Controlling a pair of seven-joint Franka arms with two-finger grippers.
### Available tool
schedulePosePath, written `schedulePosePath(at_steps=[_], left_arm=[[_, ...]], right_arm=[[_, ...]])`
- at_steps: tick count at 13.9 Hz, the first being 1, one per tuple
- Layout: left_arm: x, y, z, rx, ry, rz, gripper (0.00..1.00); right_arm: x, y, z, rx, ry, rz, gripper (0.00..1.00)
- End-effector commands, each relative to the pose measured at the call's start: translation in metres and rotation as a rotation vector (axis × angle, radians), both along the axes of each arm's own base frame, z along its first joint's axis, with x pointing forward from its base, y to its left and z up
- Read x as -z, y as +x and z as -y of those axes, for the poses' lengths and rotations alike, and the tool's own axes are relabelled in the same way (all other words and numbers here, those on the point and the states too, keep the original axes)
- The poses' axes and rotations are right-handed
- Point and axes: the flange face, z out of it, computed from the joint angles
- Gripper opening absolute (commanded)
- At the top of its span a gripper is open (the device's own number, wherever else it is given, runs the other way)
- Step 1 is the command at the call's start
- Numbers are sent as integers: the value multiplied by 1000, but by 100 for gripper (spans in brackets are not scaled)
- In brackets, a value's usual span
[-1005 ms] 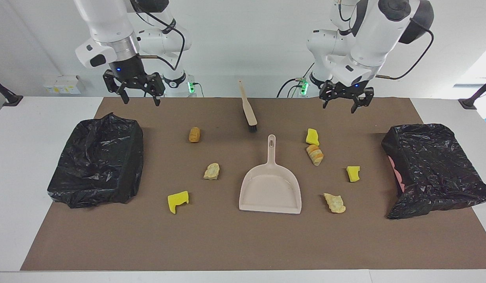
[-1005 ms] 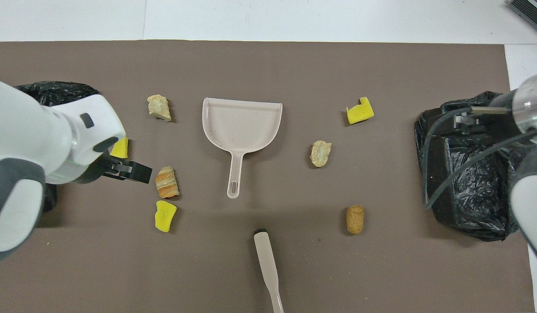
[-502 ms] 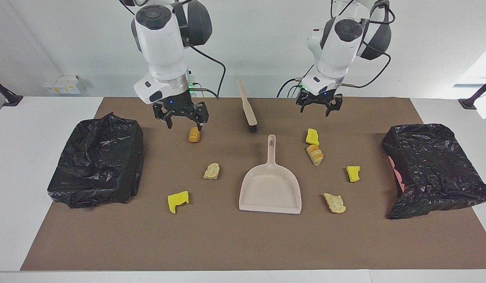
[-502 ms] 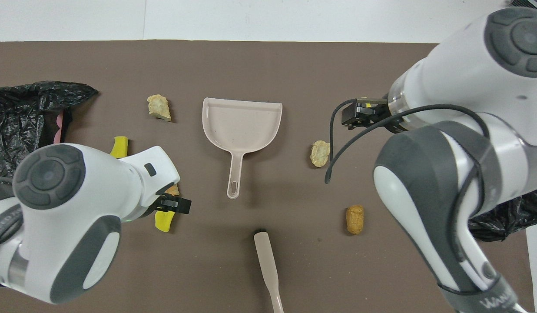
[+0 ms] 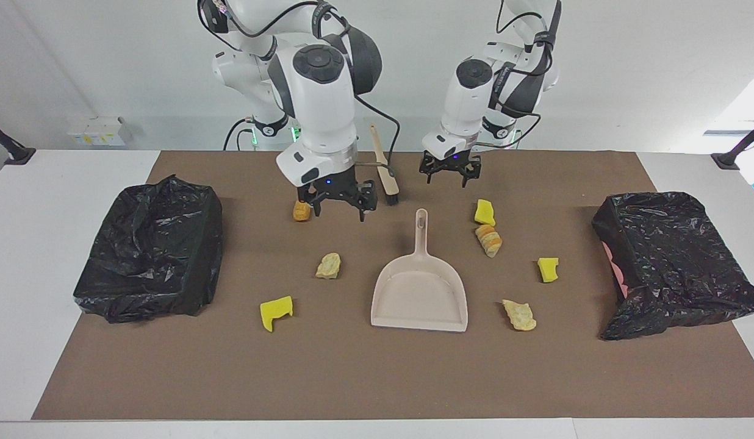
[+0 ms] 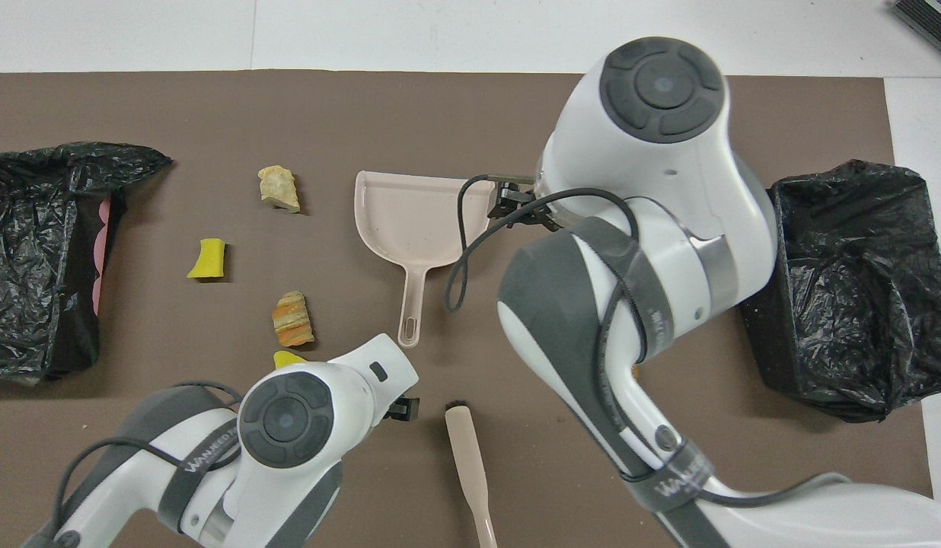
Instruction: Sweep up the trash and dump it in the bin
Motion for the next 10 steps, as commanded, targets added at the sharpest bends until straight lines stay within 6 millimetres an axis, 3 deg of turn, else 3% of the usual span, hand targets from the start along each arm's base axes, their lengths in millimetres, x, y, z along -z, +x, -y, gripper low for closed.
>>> schedulePosePath(at_steps=[1,6,8,10], left_arm=[[13,-31,18,-20,-14,7,100],[26,-107,75,-22,-30,18,100],[26,-131,91,-37,-32,17,100],[31,-146,100,-40,-21,10,100]], right_arm=[[19,-2,-38,-9,-7,-8,100],[59,-22,-111,-32,11,-42,100],[92,-26,-135,-64,30,-64,100],[110,-27,-144,-81,37,-72,100]])
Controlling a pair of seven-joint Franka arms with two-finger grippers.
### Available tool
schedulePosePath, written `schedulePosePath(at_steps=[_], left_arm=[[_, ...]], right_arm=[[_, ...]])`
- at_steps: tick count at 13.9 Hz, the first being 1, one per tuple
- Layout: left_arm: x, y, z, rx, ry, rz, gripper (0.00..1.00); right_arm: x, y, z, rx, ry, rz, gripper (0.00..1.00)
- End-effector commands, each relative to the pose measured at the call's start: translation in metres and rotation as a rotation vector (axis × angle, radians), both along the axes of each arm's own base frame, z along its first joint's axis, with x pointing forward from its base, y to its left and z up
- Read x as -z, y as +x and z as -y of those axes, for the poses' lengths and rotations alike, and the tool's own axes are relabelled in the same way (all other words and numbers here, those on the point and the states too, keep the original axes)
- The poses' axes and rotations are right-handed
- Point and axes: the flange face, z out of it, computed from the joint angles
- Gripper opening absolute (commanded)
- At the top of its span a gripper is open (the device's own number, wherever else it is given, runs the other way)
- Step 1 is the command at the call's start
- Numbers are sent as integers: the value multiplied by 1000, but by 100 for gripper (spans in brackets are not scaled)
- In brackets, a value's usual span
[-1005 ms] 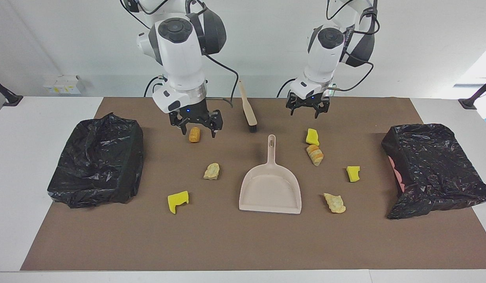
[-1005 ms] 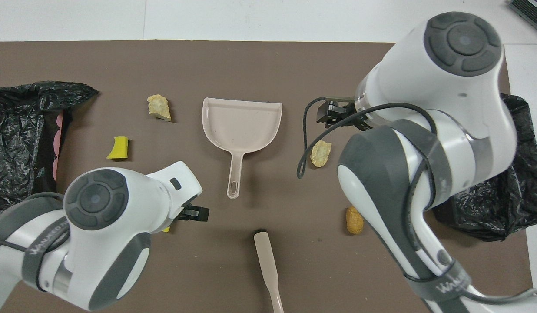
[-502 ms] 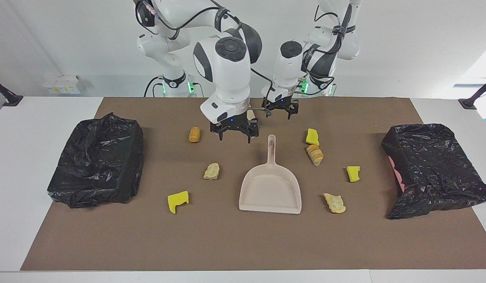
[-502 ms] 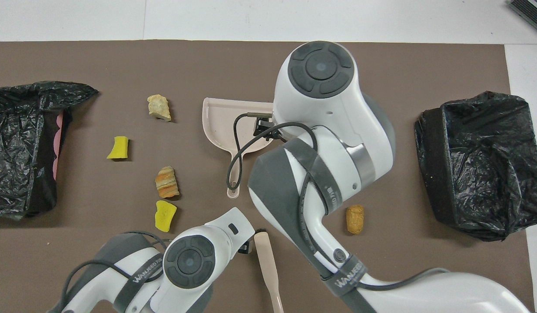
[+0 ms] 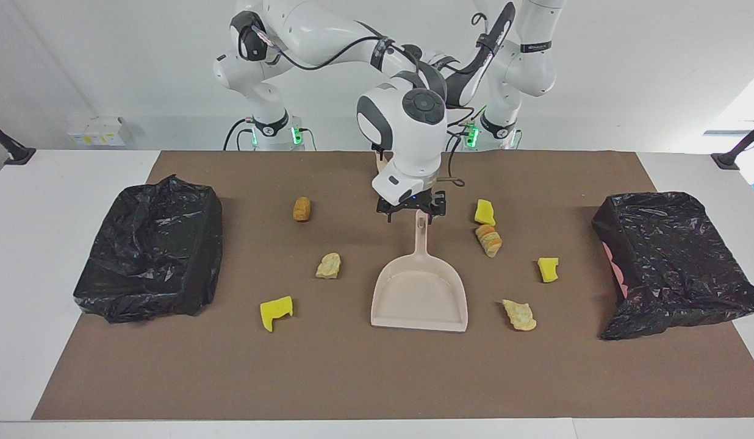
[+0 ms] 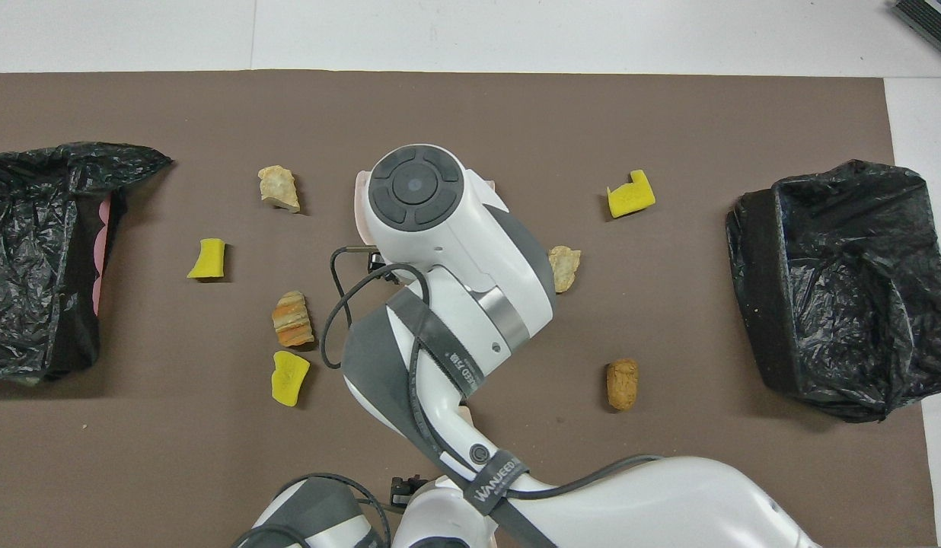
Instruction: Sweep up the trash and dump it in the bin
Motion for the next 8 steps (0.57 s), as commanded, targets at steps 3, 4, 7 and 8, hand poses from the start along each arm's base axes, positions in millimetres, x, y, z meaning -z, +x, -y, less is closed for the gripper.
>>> schedulePosePath(at_steps=[3,4,7,8], left_arm=[[4,-45,17,-40,-11,-4,100],[4,-50,19,-35,-11,-4,100],[21,-61,27,-47,5,-36,100],[28,-66,32,-58,-3,-42,100]], right_arm=[[35,2,-23,-8,40,-22,100],[44,-6,-30,-25,34,-30,100],[55,-17,-25,-105,15,-52,100],[59,-21,-23,-108,16,-49,98]])
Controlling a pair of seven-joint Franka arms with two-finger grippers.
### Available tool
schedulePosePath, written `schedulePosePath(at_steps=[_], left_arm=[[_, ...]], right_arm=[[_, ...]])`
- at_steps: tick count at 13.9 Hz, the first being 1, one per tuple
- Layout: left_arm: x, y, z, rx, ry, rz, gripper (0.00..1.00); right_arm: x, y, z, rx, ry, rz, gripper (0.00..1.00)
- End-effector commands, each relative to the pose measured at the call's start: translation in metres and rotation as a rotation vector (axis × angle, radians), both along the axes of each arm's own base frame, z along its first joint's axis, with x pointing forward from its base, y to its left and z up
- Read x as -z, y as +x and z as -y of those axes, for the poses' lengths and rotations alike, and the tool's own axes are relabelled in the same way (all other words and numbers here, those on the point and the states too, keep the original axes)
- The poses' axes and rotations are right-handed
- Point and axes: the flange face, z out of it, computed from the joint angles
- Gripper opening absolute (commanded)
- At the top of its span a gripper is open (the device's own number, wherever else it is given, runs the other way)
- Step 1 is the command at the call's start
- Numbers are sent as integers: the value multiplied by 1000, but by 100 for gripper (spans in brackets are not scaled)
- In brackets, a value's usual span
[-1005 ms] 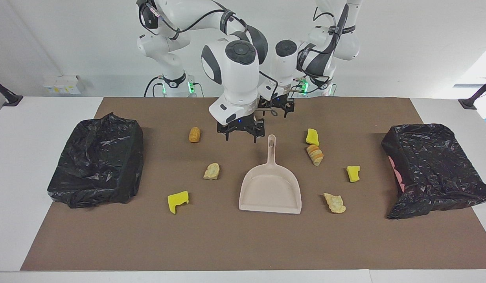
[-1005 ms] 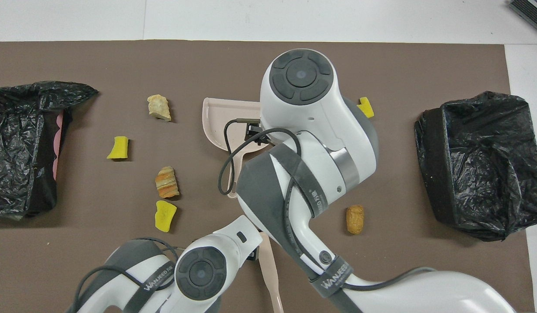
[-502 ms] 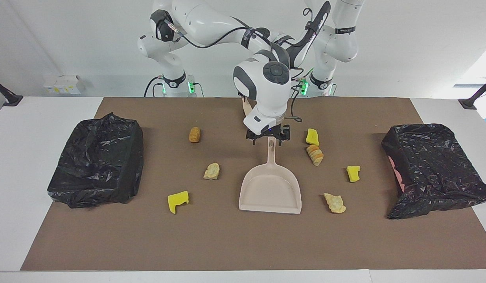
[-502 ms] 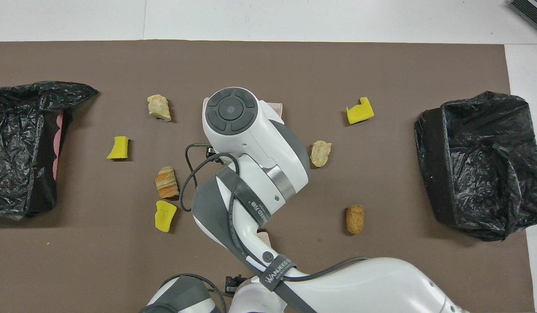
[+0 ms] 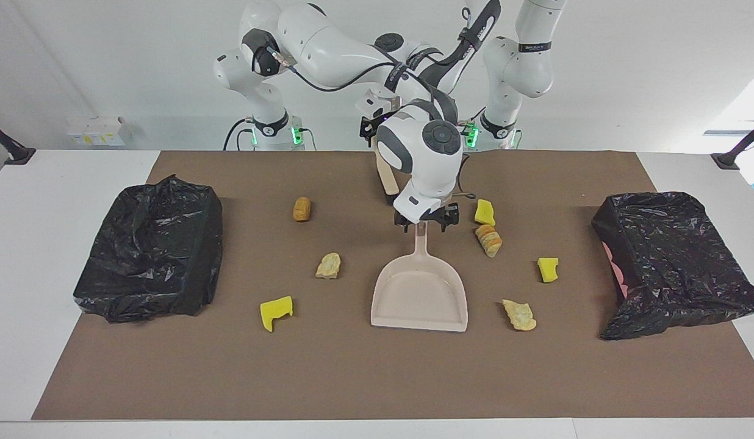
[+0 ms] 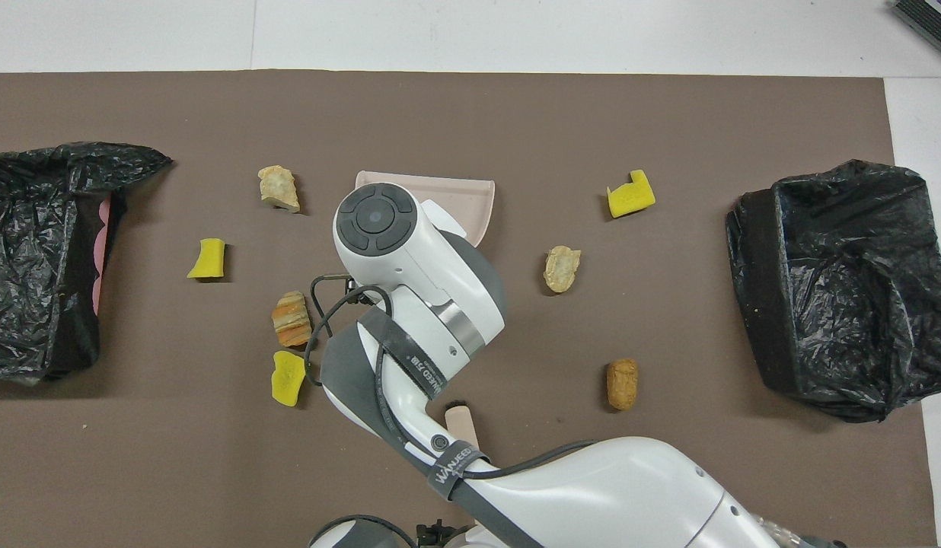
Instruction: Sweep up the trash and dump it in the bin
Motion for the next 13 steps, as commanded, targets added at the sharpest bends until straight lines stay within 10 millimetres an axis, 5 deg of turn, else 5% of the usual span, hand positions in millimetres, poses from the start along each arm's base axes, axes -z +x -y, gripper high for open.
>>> schedulePosePath(at_steps=[1,5,7,10,11,13], left_arm=[[20,-12,8,-44,-14,-15,100],[17,-14,12,-104,-20,-14,95],[17,-14,12,-104,-20,-14,63],[18,-14,12,-102,-17,-15,10],[17,-14,12,-100,-19,-14,0],[18,-13,11,-97,-15,-16,0]], right_arm=[[10,-14,10,-33,17,3,97],[16,-27,13,-25,5,-9,77],[16,-26,14,-21,9,-6,43],[16,-28,12,47,14,-24,6],[15,-30,10,50,25,-30,0],[11,-30,8,0,28,-10,0]])
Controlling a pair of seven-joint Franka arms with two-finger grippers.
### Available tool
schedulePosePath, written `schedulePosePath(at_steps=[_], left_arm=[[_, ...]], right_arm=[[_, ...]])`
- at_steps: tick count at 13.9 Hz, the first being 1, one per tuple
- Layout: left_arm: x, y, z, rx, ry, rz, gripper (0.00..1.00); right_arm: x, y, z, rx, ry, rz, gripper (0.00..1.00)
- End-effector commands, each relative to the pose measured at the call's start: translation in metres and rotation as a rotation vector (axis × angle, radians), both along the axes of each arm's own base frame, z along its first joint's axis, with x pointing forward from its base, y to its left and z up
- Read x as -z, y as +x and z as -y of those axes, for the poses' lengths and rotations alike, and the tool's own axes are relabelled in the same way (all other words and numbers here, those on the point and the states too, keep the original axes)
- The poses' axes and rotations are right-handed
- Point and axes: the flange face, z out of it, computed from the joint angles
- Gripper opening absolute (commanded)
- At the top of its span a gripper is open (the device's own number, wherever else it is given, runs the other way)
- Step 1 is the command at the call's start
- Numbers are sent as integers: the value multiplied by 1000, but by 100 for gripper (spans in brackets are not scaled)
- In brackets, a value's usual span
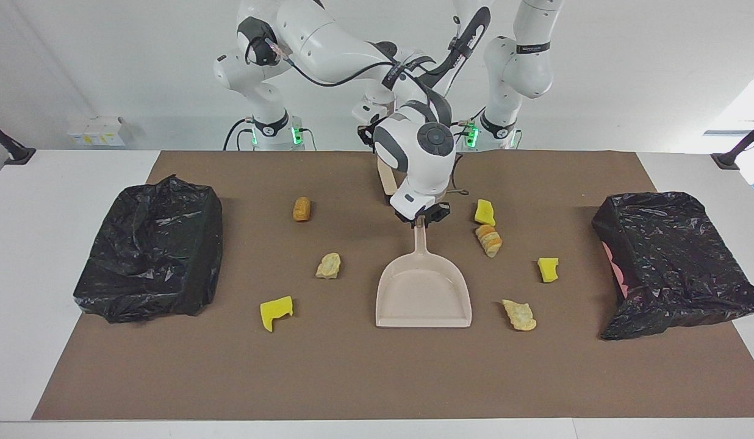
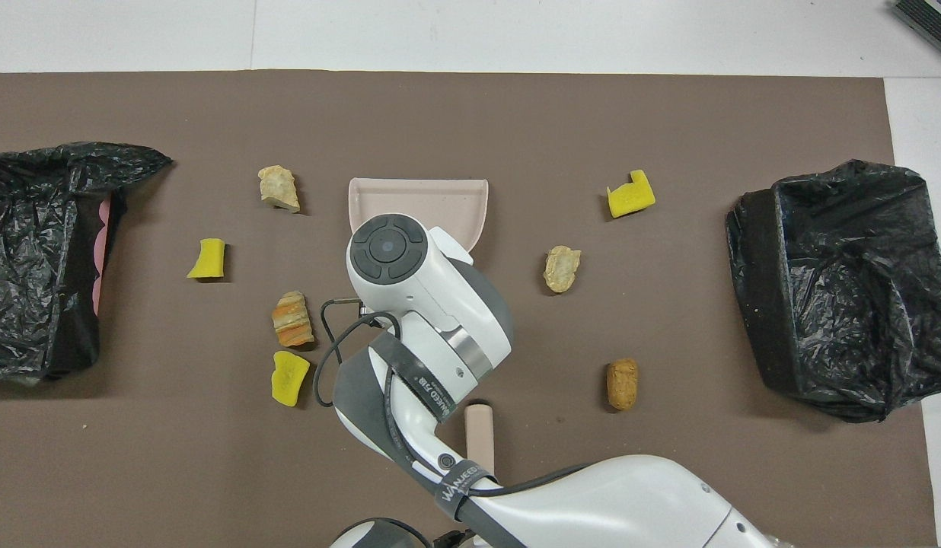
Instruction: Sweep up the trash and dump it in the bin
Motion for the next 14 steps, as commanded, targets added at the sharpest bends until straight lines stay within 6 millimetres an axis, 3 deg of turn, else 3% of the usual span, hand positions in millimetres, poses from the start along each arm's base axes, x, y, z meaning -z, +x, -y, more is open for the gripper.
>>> schedulePosePath(at_steps=[1,3,5,7,9,11,14], left_arm=[[-4,-1,1,-4,-11,-6,0],[-6,4,-1,-12,-12,-6,0],[-7,5,-3,-17,-3,-10,0],[-6,7,-5,-23,6,-15,0],[-5,9,-9,-27,32,-28,0],[-7,31,-23,-56,49,-40,0],[-23,74,-43,-85,83,-72,0]], right_arm=[[-18,-1,3,-70,37,39,0],[-26,16,20,-181,24,93,0],[-29,49,37,-282,32,246,0],[-28,59,49,-387,24,264,0],[-35,74,73,-510,2,238,0],[-40,77,84,-584,-33,176,0],[-42,93,118,-859,-47,125,0]])
